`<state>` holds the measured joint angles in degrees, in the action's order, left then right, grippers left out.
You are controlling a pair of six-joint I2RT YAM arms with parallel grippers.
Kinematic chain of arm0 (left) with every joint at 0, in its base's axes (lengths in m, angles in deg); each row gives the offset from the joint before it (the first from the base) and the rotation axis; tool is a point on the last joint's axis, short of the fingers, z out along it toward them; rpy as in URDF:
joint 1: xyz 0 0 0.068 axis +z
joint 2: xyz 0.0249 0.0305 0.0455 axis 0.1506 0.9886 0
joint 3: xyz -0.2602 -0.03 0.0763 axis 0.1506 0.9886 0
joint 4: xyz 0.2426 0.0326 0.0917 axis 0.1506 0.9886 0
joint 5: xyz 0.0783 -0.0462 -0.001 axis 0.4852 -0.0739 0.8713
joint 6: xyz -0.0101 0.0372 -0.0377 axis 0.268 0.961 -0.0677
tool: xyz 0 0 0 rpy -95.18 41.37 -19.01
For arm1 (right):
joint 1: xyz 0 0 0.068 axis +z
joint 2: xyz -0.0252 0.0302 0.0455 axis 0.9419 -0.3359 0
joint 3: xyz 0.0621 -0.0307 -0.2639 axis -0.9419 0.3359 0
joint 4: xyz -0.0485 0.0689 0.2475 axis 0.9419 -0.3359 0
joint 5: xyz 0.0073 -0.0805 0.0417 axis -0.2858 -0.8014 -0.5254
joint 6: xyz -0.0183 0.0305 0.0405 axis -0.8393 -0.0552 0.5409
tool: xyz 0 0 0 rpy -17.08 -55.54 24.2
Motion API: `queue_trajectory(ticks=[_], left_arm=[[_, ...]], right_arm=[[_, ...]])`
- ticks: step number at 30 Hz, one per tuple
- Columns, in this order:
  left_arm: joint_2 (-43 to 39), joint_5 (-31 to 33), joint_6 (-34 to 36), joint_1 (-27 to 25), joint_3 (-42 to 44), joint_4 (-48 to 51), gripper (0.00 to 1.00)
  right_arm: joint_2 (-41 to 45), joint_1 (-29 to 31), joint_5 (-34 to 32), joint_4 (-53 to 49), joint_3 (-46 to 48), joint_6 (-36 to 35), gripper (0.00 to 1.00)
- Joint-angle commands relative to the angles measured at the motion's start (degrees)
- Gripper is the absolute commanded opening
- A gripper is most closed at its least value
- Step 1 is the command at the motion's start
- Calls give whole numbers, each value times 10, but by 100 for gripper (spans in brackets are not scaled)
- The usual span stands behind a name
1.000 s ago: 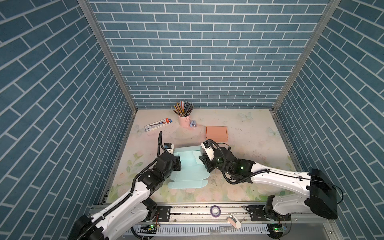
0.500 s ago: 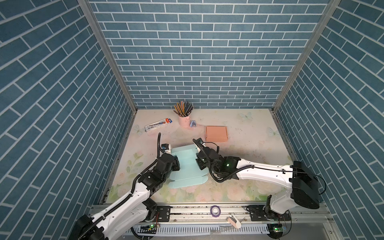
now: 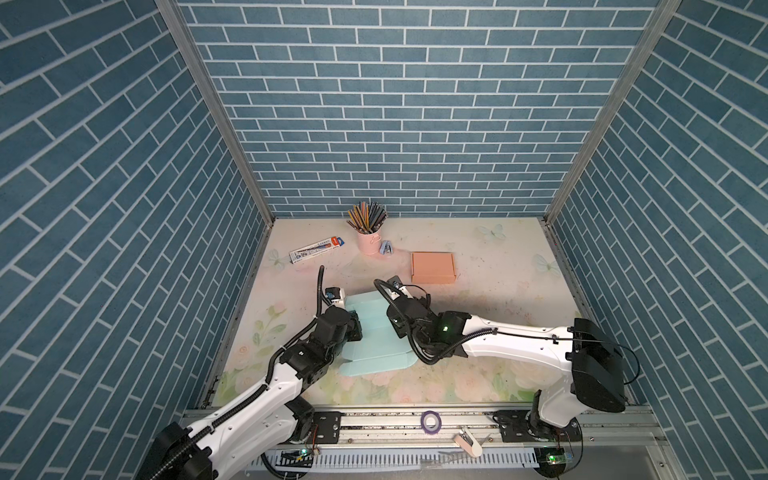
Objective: Fold the paper box
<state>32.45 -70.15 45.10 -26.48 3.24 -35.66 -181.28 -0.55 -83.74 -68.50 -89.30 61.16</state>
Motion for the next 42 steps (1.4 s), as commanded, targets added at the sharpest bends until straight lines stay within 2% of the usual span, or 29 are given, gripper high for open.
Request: queue_trajectory(ticks=[1,12,18,24,34,42], left_arm=[[4,-36,2,-12,-3,-38,9],[57,-29,-1,-19,-23,-79,9],[68,-31,-13,-25,-23,-101,9],[68,-24,-18,-34,-25,-108,9],[73,-19,-23,-42,-25,-118,9],[67,-16,-24,-42,-21,-118,9]], right_arm=[[-23,0,-52,-26,-18,19,24],[-58,8,-165,-73,-55,11,23],[-59,8,-203,-71,-52,3,24],[-68,8,-233,-78,-52,-6,16],[-74,8,-256,-78,-54,-8,22],[-83,8,-274,-75,-53,-13,9]])
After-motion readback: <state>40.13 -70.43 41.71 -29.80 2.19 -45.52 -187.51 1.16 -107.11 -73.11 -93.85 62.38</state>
